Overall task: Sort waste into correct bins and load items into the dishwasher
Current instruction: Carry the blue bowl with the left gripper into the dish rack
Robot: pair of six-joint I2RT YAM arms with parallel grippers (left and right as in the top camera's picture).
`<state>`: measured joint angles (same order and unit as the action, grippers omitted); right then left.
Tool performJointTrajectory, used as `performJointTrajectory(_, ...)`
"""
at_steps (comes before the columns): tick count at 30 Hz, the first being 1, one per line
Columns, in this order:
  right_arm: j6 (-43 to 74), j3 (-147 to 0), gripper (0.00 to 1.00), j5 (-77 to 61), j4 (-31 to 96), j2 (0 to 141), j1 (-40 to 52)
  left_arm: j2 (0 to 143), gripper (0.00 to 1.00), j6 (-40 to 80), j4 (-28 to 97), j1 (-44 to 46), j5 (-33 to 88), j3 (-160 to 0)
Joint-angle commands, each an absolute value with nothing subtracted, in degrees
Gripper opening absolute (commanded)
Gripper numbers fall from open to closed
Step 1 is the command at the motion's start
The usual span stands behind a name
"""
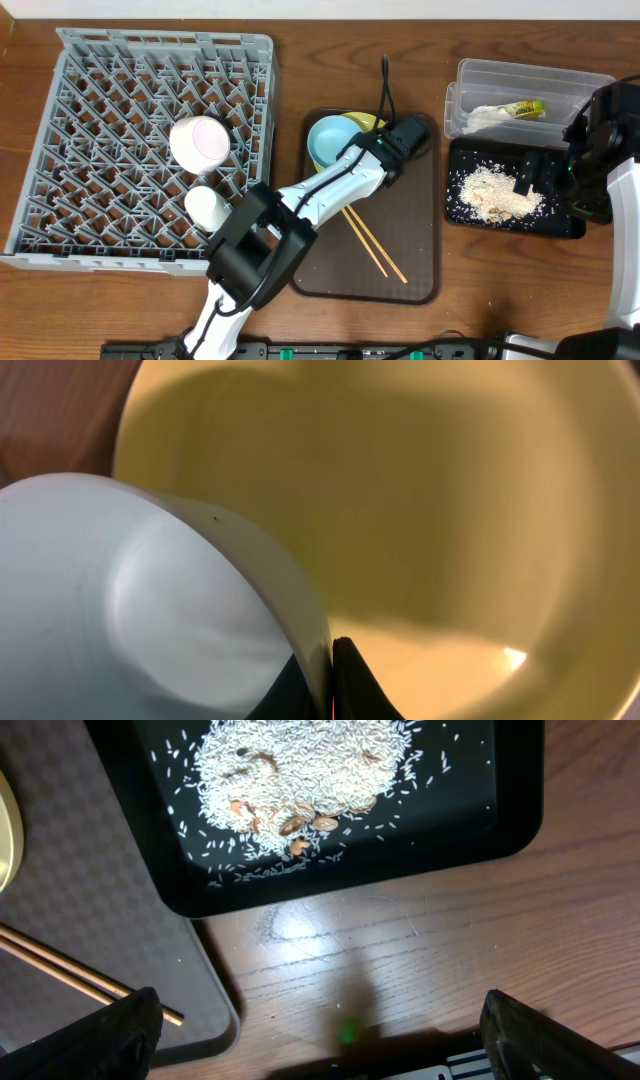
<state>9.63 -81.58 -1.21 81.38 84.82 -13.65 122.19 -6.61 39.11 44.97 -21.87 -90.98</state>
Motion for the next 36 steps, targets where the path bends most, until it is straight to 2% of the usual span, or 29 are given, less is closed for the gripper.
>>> performJointTrajectory(1,10.24,-82.48,0.99,-0.49,81.45,83.85,-13.98,116.95,0.08,-7.94,39.9,44.14,-25.12,-92.18)
performJointTrajectory(4,10.24,-82.48,0.99,-0.49,81.47,83.85,-13.98,112.97,0.08,-8.01,40.47,42.44,-23.42,-92.18)
performJointTrajectory(10,10.24,-82.48,0.99,-0.49,81.6,83.88,-13.98,104.31,0.08,-9.43,41.54,34.46,-9.61,-92.18)
performJointTrajectory(14,10.24,-82.5,0.99,-0.49,81.71,83.85,-13.98,100.66,0.08,-9.43,41.54,25.98,3.44,-92.18)
performJointTrajectory(16,10.24,-82.48,0.99,-0.49,81.82,83.85,-13.98,99.94,0.08,-9.41,41.52,20.1,14.39,-92.18)
performJointTrajectory(22,10.24,-82.5,0.99,-0.49,82.11,83.85,-13.98,101.06,0.08,-9.17,41.1,6.42,38.79,-92.16)
performJointTrajectory(28,10.24,-82.5,0.99,-0.49,82.15,83.85,-13.98,103.44,0.08,-9.13,39.11,-3.01,55.81,-92.16)
performJointTrajectory(31,10.24,-82.5,0.99,-0.47,82.52,83.88,-13.98,105.95,0.08,-4.75,34.85,-8.01,66.96,-92.16)
performJointTrajectory(36,10.24,-82.5,0.99,-0.49,82.83,83.85,-13.98,110.45,0.08,3.9,29.76,-11.49,71.64,-92.14)
